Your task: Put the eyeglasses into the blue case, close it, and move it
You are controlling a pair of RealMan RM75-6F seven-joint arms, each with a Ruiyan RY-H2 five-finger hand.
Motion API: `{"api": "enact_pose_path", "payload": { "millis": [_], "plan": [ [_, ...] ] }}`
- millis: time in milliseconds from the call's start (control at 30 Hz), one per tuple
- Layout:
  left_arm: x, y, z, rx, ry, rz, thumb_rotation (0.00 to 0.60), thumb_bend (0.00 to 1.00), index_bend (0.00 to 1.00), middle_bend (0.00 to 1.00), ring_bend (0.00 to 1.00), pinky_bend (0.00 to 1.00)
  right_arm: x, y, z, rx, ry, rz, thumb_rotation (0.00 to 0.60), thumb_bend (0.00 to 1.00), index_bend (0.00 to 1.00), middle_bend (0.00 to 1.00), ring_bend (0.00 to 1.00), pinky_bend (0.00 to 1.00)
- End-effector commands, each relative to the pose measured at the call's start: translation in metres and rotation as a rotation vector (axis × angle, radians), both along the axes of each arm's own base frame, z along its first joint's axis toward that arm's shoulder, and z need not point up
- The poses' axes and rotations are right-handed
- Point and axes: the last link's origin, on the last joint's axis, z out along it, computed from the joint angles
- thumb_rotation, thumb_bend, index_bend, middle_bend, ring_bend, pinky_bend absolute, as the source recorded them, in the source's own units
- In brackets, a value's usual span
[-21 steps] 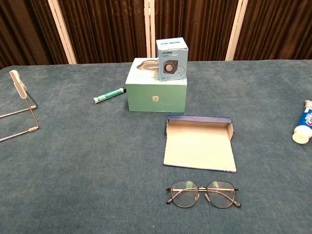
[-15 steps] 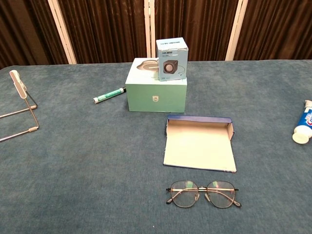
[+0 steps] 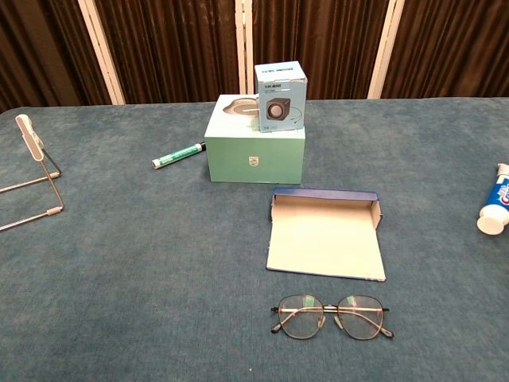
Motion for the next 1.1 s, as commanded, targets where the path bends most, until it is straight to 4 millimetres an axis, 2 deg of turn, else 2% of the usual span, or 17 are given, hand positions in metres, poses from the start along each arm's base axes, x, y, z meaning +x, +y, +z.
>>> {"api": "enact_pose_path", "payload": {
  "millis": [33, 200, 333, 500, 800, 1100],
  "plan": [
    [0.001, 0.001, -0.001, 0.001, 0.006, 0.004, 0.6, 0.0, 0.0, 0.0, 0.0, 0.0, 0.042, -0.016, -0.031, 0.279, -0.107, 0.047, 0.6, 0.0, 0.36, 0.0, 0.0, 0.0],
    [-0.001, 0.005, -0.004, -0.005, 0.028, 0.016, 0.6, 0.0, 0.0, 0.0, 0.0, 0.0, 0.074, -0.034, -0.055, 0.412, -0.105, 0.091, 0.6, 0.06, 0.42, 0.0, 0.0, 0.0],
    [-0.002, 0.009, -0.006, -0.011, 0.041, 0.021, 0.6, 0.0, 0.0, 0.0, 0.0, 0.0, 0.083, -0.047, -0.071, 0.451, -0.08, 0.086, 0.6, 0.15, 0.44, 0.0, 0.0, 0.0],
    [-0.005, 0.013, -0.011, -0.026, 0.052, 0.035, 0.6, 0.0, 0.0, 0.0, 0.0, 0.0, 0.096, -0.058, -0.097, 0.515, -0.061, 0.059, 0.6, 0.17, 0.45, 0.0, 0.0, 0.0],
    [-0.009, 0.02, -0.014, -0.035, 0.06, 0.053, 0.6, 0.0, 0.0, 0.0, 0.0, 0.0, 0.125, -0.061, -0.143, 0.544, -0.004, 0.11, 0.6, 0.19, 0.47, 0.0, 0.0, 0.0],
    [-0.011, 0.02, -0.013, -0.035, 0.058, 0.06, 0.6, 0.0, 0.0, 0.0, 0.0, 0.0, 0.138, -0.057, -0.164, 0.557, 0.03, 0.12, 0.6, 0.2, 0.47, 0.0, 0.0, 0.0]
  ]
}}
